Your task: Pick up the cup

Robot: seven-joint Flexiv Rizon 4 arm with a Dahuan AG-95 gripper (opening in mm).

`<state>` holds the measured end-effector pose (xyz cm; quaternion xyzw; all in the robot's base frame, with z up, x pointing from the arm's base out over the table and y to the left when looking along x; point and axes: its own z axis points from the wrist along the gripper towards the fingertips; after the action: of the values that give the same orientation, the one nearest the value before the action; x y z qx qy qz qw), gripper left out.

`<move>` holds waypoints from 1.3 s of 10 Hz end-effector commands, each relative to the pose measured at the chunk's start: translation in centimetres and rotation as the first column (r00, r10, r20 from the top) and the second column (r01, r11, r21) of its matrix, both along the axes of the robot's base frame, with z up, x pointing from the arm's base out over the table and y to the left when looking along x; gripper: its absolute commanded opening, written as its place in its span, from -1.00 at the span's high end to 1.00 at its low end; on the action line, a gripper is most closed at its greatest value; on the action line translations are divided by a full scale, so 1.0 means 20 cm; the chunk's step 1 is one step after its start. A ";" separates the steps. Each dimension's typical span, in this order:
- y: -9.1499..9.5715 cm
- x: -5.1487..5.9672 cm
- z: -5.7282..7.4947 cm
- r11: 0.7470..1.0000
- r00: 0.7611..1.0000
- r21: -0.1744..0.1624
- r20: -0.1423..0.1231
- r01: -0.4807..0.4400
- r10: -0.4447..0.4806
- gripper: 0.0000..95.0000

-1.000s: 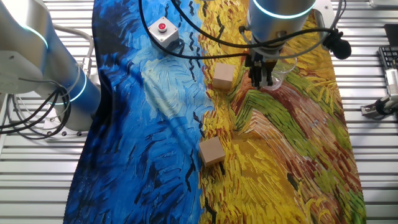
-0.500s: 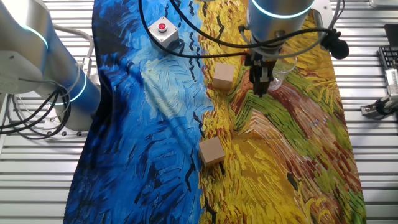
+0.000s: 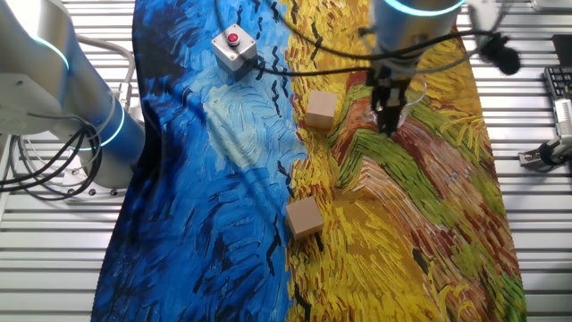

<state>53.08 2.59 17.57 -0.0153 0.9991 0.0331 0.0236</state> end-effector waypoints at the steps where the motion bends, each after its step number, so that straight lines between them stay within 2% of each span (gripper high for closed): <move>1: 0.05 0.01 -0.01 1.000 1.000 -0.005 0.012 0.010 -0.010 -1.00; 7: 0.13 0.09 0.00 1.000 1.000 -0.004 0.012 0.008 -0.008 -1.00; 13: 0.21 0.15 -0.04 1.000 0.999 -0.012 0.027 -0.024 0.024 -1.00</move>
<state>56.00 6.93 16.90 -0.0291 0.9985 0.0272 0.0387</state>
